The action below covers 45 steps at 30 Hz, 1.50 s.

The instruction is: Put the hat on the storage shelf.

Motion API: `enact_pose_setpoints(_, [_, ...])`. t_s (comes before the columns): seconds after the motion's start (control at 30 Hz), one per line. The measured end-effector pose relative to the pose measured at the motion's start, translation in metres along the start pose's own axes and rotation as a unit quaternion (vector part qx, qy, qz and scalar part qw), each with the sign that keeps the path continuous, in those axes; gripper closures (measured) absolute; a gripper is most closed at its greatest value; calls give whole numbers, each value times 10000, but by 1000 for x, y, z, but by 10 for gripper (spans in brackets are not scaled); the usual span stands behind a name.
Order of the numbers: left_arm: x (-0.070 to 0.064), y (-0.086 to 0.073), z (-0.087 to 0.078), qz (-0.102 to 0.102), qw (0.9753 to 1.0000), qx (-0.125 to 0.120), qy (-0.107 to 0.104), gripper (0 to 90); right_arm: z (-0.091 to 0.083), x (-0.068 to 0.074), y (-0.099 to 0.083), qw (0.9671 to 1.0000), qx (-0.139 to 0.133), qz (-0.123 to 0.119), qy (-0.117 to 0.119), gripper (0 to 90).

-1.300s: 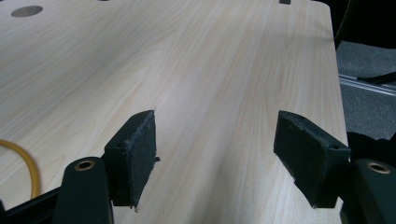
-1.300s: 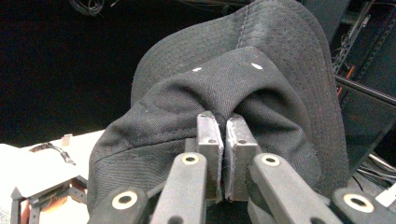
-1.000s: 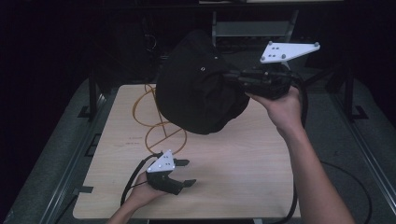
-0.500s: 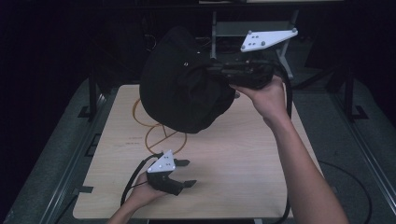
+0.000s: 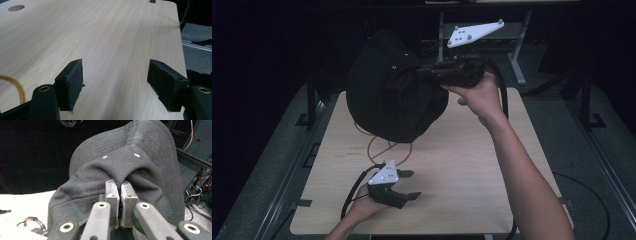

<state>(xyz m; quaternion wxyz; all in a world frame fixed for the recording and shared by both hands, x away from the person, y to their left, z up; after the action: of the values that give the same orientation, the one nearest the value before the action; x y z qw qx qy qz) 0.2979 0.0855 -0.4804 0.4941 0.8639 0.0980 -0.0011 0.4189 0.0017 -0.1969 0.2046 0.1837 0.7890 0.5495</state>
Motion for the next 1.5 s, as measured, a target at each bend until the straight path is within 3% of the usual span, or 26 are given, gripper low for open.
enact_pose_setpoints(0.97, [-1, -1, 2, -4, 10000, 28, -37, 284, 49, -4, 17, 9995, 242, 54, 217, 863])
enact_pose_setpoints(1.5, [0, -3, 4, 24, 10000, 72, -49, 284, 73, -11, 19, 9993, 275, 197, 179, 863])
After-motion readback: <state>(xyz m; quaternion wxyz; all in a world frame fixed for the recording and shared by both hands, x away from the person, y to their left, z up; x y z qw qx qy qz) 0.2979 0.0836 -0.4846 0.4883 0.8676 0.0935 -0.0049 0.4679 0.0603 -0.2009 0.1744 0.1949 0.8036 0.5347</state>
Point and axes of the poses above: each handheld gripper's, and its own axes: z roughly forward along the jaws, y roughly out of its top, x roughly to its left, the point moved 10 cm from there along z, roughly forward along the jaws, and after that the axes turned 11 degrees about -y, right-handed, at the moved point
